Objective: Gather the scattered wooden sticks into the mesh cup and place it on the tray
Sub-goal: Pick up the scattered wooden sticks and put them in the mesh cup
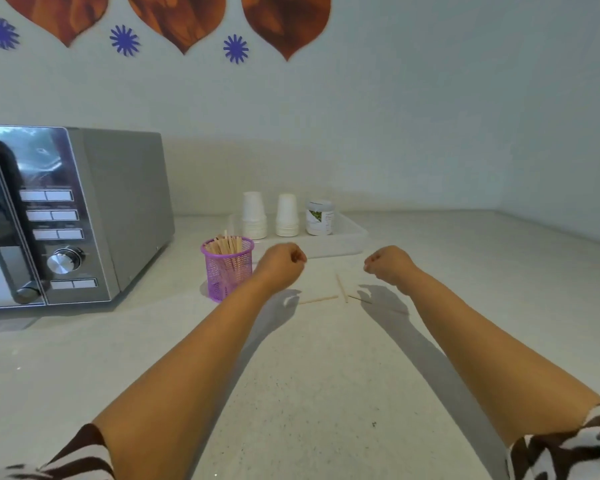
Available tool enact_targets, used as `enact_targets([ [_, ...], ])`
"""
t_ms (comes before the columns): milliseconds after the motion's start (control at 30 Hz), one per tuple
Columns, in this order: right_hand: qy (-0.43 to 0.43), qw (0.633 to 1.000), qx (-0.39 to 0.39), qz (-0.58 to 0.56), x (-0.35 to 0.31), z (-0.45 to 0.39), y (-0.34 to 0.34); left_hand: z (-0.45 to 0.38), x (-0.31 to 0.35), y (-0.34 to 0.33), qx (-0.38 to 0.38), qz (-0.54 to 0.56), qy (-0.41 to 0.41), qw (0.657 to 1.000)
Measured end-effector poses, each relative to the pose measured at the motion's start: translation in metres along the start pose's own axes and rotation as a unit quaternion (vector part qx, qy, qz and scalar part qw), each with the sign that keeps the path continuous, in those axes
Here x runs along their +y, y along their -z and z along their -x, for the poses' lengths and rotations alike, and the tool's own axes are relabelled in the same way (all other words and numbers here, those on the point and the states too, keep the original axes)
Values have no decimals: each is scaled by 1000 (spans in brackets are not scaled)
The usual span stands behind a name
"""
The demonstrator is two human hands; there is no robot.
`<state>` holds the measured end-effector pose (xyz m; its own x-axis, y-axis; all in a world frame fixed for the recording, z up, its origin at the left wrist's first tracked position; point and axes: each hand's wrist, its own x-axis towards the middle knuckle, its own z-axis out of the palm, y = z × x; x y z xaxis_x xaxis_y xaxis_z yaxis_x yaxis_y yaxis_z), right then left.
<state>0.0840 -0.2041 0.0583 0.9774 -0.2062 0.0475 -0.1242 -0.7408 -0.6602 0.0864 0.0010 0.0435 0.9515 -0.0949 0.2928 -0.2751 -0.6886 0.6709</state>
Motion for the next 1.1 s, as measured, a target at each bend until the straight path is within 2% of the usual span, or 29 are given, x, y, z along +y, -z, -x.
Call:
enact_targets([
  [67,-6,999,-17,38,4,1,-5,3,-2,-15,-50,-86,6,995],
  [200,-15,993,-66,98,5,0,-14,3,2,-30,-96,-162,30,982],
  [367,-26,971,-128,198,-2,-1,-13,4,0,-33,-108,-221,36,969],
  [533,-58,957,-159,235,0,-4,-15,5,0,-36,-89,-263,18,961],
  [600,-60,956,-148,244,0,-6,-19,6,0,-38,-85,-281,10,956],
  [733,-26,950,-77,301,1,-3,-29,9,-1,-43,-99,-341,-11,935],
  [933,-23,940,-127,315,-3,3,-35,13,-1,-49,-82,-415,-59,904],
  [1033,-21,946,-130,296,-6,4,-32,13,-1,-48,-75,-433,-72,895],
  [1100,-31,966,-112,232,-6,-2,-30,13,-2,-48,-69,-438,-79,893],
])
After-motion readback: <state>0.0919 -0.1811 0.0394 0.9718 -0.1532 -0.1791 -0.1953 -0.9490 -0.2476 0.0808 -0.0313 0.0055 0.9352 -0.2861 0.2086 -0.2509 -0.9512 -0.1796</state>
